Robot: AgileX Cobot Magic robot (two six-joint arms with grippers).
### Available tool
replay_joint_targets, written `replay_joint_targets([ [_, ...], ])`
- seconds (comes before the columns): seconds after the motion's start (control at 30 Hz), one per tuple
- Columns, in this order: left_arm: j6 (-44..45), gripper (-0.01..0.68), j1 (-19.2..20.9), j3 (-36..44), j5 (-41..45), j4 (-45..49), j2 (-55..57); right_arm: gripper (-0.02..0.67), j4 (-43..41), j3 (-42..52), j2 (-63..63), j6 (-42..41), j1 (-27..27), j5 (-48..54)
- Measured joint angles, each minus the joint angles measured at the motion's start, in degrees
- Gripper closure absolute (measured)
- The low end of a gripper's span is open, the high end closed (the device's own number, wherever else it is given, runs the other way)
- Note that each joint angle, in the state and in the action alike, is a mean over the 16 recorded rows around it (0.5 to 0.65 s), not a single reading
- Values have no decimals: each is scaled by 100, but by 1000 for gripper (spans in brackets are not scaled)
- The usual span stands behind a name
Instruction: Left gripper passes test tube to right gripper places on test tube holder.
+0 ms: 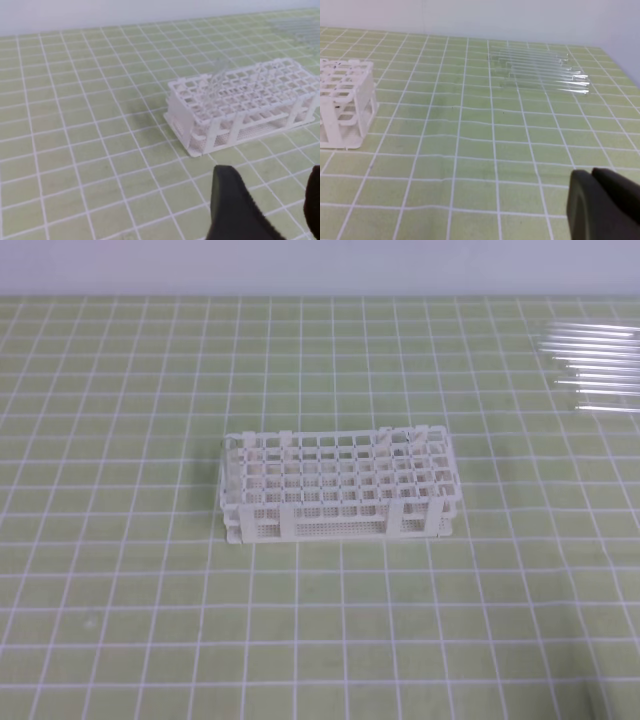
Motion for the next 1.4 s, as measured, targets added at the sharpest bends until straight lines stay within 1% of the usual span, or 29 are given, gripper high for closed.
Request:
replay_joint_targets([
  [0.17, 11, 420, 267, 257, -544, -129, 2, 665, 3, 0, 0, 0, 0, 0],
  [0.27, 119, 465, 600, 477, -1155, -307, 1, 665, 7, 0, 0, 0, 0, 0],
  [0.37, 380, 519, 1112, 758, -1997, -639, 3, 665, 11, 0, 0, 0, 0, -2],
  [0.53, 838, 607, 2145, 1279, -3463, -1312, -49, 665, 19, 0, 0, 0, 0, -8],
  [0.63, 1131, 644, 2764, 1583, -4049, -1667, -188, 665, 22, 0, 0, 0, 0, -12],
  [0.73, 1408, 670, 3317, 1877, -4361, -1983, -400, 665, 25, 0, 0, 0, 0, -16],
  [0.8, 1515, 674, 3607, 2047, -4345, -2128, -564, 665, 25, 0, 0, 0, 0, -18],
  [0.87, 1541, 674, 3817, 2178, -4168, -2192, -729, 665, 25, 0, 0, 0, 0, -20],
  [1.0, 1582, 675, 4080, 2370, -3582, -2263, -1041, 665, 25, 0, 1, -2, 0, -21],
  [1.2, 1605, 675, 4228, 2486, -2704, -2500, -1292, 665, 29, 0, 4, -10, 0, -21],
  [1.4, 1608, 675, 4239, 2496, -2319, -2784, -1304, 665, 35, 0, 8, -17, 0, -21],
])
